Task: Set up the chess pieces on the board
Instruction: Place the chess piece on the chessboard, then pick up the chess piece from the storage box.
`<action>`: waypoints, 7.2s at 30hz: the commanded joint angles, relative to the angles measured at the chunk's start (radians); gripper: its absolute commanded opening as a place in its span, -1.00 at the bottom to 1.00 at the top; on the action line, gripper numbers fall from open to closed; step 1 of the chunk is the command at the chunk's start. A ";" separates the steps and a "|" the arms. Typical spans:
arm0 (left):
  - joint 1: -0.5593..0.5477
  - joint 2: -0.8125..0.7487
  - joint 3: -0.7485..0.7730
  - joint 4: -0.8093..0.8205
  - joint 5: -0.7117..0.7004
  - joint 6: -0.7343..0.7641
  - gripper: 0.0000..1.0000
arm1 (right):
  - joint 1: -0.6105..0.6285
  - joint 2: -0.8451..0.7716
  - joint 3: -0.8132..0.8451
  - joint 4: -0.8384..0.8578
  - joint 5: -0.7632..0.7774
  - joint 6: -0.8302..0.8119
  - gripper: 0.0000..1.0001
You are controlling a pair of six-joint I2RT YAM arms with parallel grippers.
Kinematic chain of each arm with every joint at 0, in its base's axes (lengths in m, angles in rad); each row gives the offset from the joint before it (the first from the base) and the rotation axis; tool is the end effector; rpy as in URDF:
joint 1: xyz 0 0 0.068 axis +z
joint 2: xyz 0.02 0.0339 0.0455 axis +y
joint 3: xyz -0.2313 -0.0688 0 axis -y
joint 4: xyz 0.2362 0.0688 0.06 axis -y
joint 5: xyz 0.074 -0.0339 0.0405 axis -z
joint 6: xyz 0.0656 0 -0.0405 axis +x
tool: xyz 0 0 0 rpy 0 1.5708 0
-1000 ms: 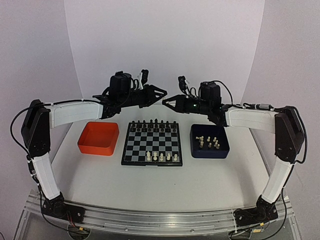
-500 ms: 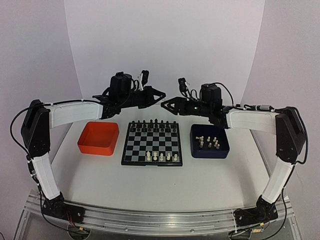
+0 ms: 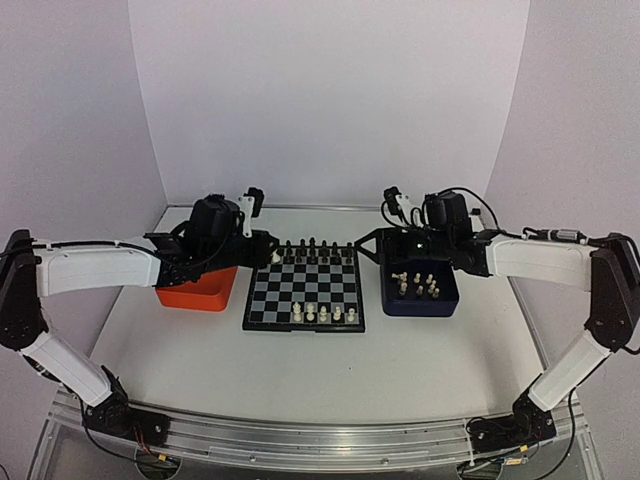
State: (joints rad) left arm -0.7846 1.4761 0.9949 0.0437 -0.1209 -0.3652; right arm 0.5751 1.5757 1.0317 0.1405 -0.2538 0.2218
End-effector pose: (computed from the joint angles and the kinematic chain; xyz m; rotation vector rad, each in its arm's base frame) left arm 0.2613 -0.2497 0.2287 0.3507 2.0284 -0.6072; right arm 0.3105 0.2209 0.2199 -0.5264 1.9731 0.7607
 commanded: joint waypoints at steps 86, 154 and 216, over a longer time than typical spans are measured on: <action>-0.208 0.299 -0.243 0.452 -0.312 0.084 -0.39 | -0.015 -0.189 -0.068 -0.179 0.190 -0.093 0.70; 0.162 0.342 0.498 -0.212 -0.115 -0.250 0.99 | -0.247 0.147 0.223 -0.742 0.121 0.098 0.82; 0.162 0.297 0.427 -0.261 0.118 -0.124 0.99 | -0.118 0.433 0.405 -0.743 0.324 0.325 -0.35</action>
State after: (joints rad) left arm -0.6247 1.7981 1.3800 -0.2283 -0.0170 -0.5120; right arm 0.4507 1.9972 1.4023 -0.5955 0.0570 0.5430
